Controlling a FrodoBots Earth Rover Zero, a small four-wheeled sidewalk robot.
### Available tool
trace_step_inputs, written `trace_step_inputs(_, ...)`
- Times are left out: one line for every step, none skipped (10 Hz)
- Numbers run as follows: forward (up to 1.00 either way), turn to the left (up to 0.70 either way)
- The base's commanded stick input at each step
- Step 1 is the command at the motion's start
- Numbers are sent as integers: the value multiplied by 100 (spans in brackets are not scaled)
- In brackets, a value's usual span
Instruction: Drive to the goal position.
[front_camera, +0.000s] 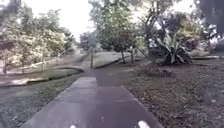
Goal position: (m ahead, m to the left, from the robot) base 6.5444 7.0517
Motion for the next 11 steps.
trace_step_inputs(50,0)
trace_step_inputs(50,0)
trace_step_inputs(50,0)
trace_step_inputs(50,0)
trace_step_inputs(50,0)
trace_step_inputs(50,20)
trace_step_inputs(50,44)
trace_step_inputs(50,50)
trace_step_inputs(50,50)
trace_step_inputs(50,50)
trace_step_inputs(50,19)
